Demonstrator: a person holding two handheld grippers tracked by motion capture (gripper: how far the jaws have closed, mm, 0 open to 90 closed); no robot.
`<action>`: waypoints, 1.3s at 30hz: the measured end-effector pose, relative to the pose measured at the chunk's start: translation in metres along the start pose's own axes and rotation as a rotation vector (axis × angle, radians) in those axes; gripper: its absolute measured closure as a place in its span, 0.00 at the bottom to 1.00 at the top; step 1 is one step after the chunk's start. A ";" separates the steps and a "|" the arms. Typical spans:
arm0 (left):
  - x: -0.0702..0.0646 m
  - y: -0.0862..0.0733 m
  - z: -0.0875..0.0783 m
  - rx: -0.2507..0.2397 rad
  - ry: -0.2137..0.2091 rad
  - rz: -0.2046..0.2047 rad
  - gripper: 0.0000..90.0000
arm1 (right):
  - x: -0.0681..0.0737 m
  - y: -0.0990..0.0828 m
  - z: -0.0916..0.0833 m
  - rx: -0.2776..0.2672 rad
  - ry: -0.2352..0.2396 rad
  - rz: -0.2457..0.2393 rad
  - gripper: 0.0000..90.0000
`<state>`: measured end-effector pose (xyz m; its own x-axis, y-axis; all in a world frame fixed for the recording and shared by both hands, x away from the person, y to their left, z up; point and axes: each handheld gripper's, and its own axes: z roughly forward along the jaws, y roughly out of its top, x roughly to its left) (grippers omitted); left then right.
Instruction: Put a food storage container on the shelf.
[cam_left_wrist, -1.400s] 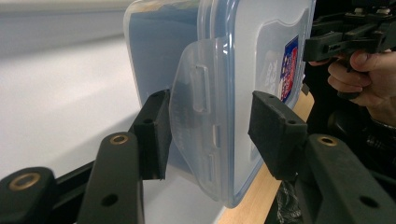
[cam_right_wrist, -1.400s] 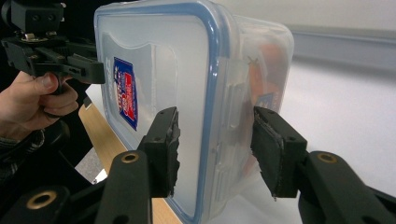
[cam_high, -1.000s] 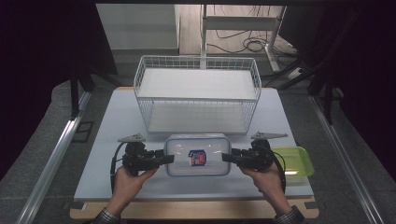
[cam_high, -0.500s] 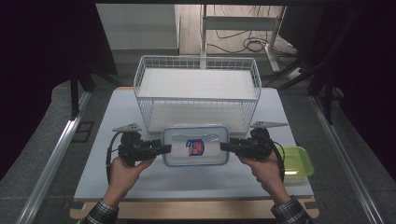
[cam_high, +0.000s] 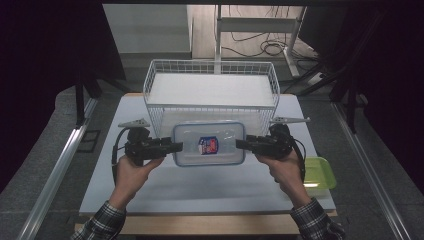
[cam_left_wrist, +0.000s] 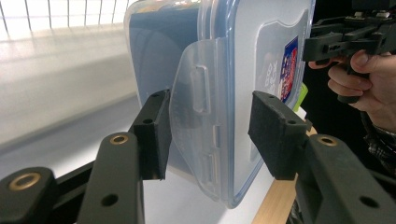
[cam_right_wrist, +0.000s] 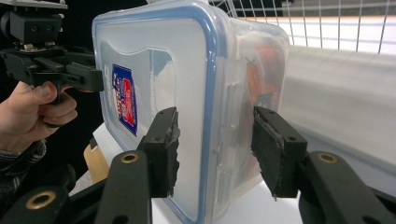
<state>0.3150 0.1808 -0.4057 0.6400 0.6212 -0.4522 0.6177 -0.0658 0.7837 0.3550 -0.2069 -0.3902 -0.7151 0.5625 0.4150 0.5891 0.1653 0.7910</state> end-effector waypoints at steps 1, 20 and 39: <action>0.000 0.002 0.000 -0.002 0.000 0.000 0.56 | 0.000 0.002 0.000 -0.004 0.001 -0.002 0.58; 0.006 0.050 -0.006 -0.029 0.000 0.029 0.56 | 0.000 0.049 -0.003 -0.052 -0.015 -0.023 0.58; 0.021 0.099 -0.003 -0.054 -0.019 0.028 0.56 | -0.013 0.087 -0.001 -0.093 -0.023 0.004 0.58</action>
<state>0.3878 0.1892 -0.3366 0.6658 0.6046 -0.4373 0.5739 -0.0403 0.8180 0.4149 -0.2009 -0.3260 -0.7033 0.5818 0.4085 0.5537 0.0880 0.8281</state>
